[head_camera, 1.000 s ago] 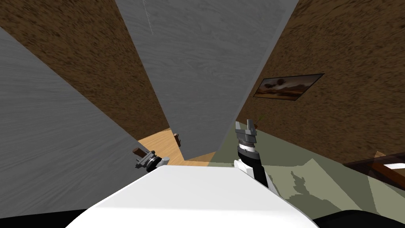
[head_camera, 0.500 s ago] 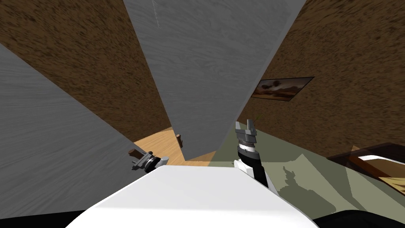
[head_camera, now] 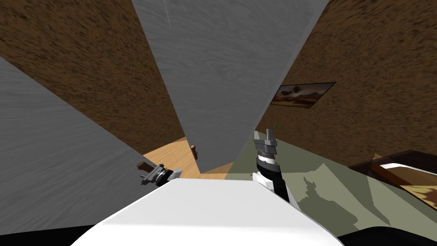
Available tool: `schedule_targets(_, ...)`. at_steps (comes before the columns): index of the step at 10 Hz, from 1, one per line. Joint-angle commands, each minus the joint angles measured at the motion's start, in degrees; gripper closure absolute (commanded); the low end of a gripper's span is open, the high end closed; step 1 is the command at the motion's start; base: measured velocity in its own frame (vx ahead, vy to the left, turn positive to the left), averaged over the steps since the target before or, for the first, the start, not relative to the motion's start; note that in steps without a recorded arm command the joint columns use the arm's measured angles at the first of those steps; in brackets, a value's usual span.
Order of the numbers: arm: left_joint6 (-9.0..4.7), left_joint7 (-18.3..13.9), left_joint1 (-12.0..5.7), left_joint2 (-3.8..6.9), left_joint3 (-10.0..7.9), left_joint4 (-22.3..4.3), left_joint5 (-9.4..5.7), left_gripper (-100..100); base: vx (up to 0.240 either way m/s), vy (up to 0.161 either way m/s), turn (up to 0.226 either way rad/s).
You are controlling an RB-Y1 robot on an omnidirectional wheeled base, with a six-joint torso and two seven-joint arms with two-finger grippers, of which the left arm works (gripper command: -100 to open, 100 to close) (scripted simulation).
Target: Push the door open
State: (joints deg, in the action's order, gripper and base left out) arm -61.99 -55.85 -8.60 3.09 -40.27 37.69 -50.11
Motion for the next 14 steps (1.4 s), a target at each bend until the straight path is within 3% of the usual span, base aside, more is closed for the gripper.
schedule_targets(1,-2.24,0.4,0.45,1.09,-1.72,-0.1,-0.84,100,-0.012,0.117,-0.080)
schedule_targets(2,-2.24,0.4,0.45,1.09,-1.72,-0.1,-0.84,100,0.018,0.091,-0.030)
schedule_targets(4,-3.60,0.7,-0.06,1.19,-2.74,-0.5,-1.56,100,0.011,0.079,-0.061)
schedule_targets(6,-3.60,0.7,-0.06,1.19,-2.74,-0.5,-1.56,100,-0.012,0.046,-0.019)
schedule_targets(9,-5.75,1.2,-0.89,1.22,-4.34,-1.1,-2.70,100,0.000,0.056,-0.071)
schedule_targets(11,-6.48,1.4,-1.18,1.22,-4.88,-1.3,-3.08,100,0.004,0.072,-0.038)
schedule_targets(14,-6.48,1.4,-1.18,1.22,-4.88,-1.3,-3.08,100,0.004,0.029,-0.004)
